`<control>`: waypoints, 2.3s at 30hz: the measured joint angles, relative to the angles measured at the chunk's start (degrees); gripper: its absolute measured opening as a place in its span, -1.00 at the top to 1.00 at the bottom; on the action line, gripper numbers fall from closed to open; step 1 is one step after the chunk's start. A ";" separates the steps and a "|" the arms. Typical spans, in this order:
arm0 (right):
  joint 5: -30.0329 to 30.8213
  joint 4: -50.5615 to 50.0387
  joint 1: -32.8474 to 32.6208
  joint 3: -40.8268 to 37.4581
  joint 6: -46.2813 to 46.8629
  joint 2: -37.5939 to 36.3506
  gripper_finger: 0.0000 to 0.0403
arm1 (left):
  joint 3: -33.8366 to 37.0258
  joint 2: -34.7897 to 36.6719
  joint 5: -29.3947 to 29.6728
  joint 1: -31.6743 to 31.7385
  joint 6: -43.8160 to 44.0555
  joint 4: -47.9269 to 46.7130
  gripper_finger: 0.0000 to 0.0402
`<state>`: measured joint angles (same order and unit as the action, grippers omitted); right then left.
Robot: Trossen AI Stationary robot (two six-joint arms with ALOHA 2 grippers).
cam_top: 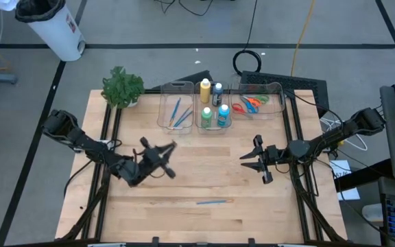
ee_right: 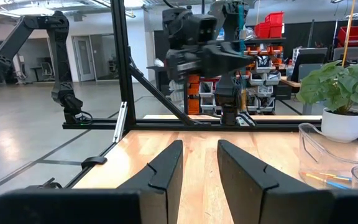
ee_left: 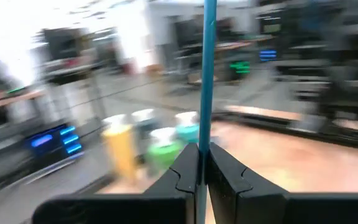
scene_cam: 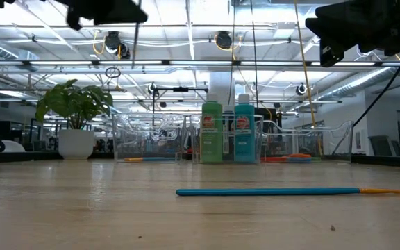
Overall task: Pick & Place Paint Supplies
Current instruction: Put the blue paint brush into the left transparent bin
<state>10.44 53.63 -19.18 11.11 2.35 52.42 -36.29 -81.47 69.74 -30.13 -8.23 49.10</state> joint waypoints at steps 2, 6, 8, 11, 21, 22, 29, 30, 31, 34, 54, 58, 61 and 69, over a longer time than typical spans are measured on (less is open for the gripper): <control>0.00 -0.05 0.00 0.00 -0.02 0.00 0.55 | 0.00 0.00 6.83 0.00 1.30 -0.02 0.92; 0.01 -0.14 0.00 0.00 -0.02 0.00 0.55 | 0.00 0.00 17.98 -0.42 5.17 -2.59 0.92; 0.00 -0.24 0.00 0.00 -0.02 -0.01 0.55 | 0.00 0.00 20.18 -0.73 7.28 -4.40 0.92; 0.00 -0.24 0.00 0.00 -0.02 0.00 0.55 | 0.00 -0.02 20.19 -0.34 9.70 -5.36 0.92; 0.02 -0.24 0.00 0.00 0.00 0.00 0.55 | 0.00 0.00 10.36 1.59 15.79 -5.17 0.92; 0.04 -0.23 0.01 0.00 -0.02 0.00 0.55 | 0.00 0.00 9.82 2.33 15.80 -4.55 0.92; 0.35 0.15 0.09 0.00 -0.24 0.00 0.55 | -0.79 0.13 -0.42 13.38 14.17 -0.16 0.92; 0.35 0.15 0.09 0.00 -0.17 0.00 0.55 | -0.95 0.15 -2.45 15.62 14.40 -0.61 0.92; 0.35 0.14 0.09 0.00 -0.14 0.00 0.55 | -1.09 0.17 -4.55 18.03 15.05 -1.31 0.92; 0.35 0.11 0.09 0.00 -0.19 0.00 0.55 | -1.90 0.17 -11.02 24.98 19.87 -6.41 0.92; 0.40 0.54 0.11 0.00 -2.78 0.00 0.55 | -2.84 -0.15 -39.81 46.60 36.21 -31.44 0.52; 0.34 0.48 0.11 0.00 -2.66 0.00 0.55 | -2.86 -0.15 -39.93 46.51 35.78 -31.92 0.15; 0.33 0.34 0.11 0.00 -2.64 0.00 0.55 | -2.86 -0.07 -42.14 46.47 34.59 -31.91 -0.10; 0.28 0.35 0.11 0.00 -3.01 0.00 0.55 | -2.91 1.53 -45.30 46.49 33.94 -32.23 -0.44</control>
<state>10.72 53.98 -19.07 11.11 -0.66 52.42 -39.20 -79.94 24.44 16.36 25.71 16.87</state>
